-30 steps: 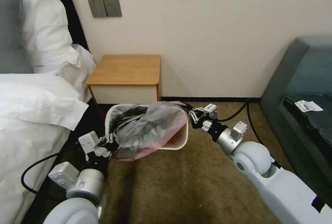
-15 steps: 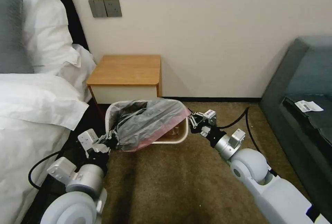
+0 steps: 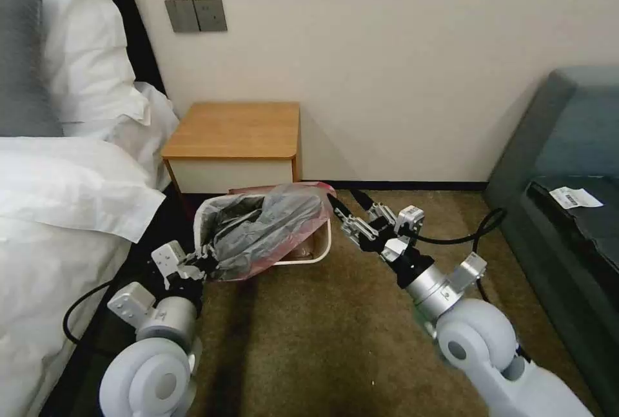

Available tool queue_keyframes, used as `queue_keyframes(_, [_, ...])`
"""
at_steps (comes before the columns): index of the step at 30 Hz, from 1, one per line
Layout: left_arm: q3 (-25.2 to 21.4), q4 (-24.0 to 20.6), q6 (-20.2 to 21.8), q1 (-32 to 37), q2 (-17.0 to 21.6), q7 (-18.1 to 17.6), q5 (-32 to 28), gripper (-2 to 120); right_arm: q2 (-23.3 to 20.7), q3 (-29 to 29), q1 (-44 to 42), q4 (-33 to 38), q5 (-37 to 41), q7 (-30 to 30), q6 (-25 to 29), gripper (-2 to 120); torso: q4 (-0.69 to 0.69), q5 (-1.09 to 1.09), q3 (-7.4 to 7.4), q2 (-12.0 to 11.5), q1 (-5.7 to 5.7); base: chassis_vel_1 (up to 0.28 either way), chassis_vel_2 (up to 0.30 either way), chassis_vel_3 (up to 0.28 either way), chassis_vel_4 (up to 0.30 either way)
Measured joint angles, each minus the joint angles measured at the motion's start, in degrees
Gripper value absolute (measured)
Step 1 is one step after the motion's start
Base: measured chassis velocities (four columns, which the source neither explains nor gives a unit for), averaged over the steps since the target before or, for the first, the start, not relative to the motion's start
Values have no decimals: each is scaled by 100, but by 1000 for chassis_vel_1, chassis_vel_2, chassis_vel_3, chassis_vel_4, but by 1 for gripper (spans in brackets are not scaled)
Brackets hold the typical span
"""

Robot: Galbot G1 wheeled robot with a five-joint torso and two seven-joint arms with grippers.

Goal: Pick up the garbage bag from the table and place it over the trash can.

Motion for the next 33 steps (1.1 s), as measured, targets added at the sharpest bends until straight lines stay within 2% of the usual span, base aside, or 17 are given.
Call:
queue_keyframes(1, [-2, 16, -7, -24, 0, -2, 0, 8, 32, -59, -91, 146, 212, 64, -46, 78, 0, 0, 0, 0, 0, 0, 0, 0, 0])
queue_keyframes(2, [-2, 16, -7, -24, 0, -2, 0, 8, 32, -59, -91, 146, 212, 64, -46, 78, 0, 0, 0, 0, 0, 0, 0, 0, 0])
queue_keyframes(4, [-10, 64, -40, -95, -14, -19, -1, 8, 129, -301, -359, 514, 871, 435, -110, 88, -1, 0, 0, 0, 0, 0, 0, 0, 0])
queue_keyframes(5, [-10, 64, -40, -95, -14, -19, -1, 8, 129, -301, -359, 514, 871, 435, -110, 88, -1, 0, 0, 0, 0, 0, 0, 0, 0])
queue_keyframes(7, [-4, 68, -68, -130, -46, -24, -3, 8, 314, -628, -612, 773, 1216, 780, -136, 98, -1, 0, -1, 0, 0, 0, 0, 0, 0])
queue_keyframes(12, [40, -19, -82, -101, -131, -25, -4, 8, 570, -868, -727, 670, 1167, 935, -143, 100, -2, -1, -1, 0, 0, 0, 0, 0, 0])
queue_keyframes(18, [103, -274, -135, 146, -205, -2, 140, 8, 868, -1049, -561, 180, 1063, 1099, -153, 100, 0, 1, -1, 0, 0, 0, 0, 0, 0])
queue_keyframes(33, [122, -633, -134, 380, -252, 20, 317, 8, 970, -1100, -234, -285, 854, 1125, -203, 100, 0, 1, 0, -1, 0, 0, 0, 0, 0])
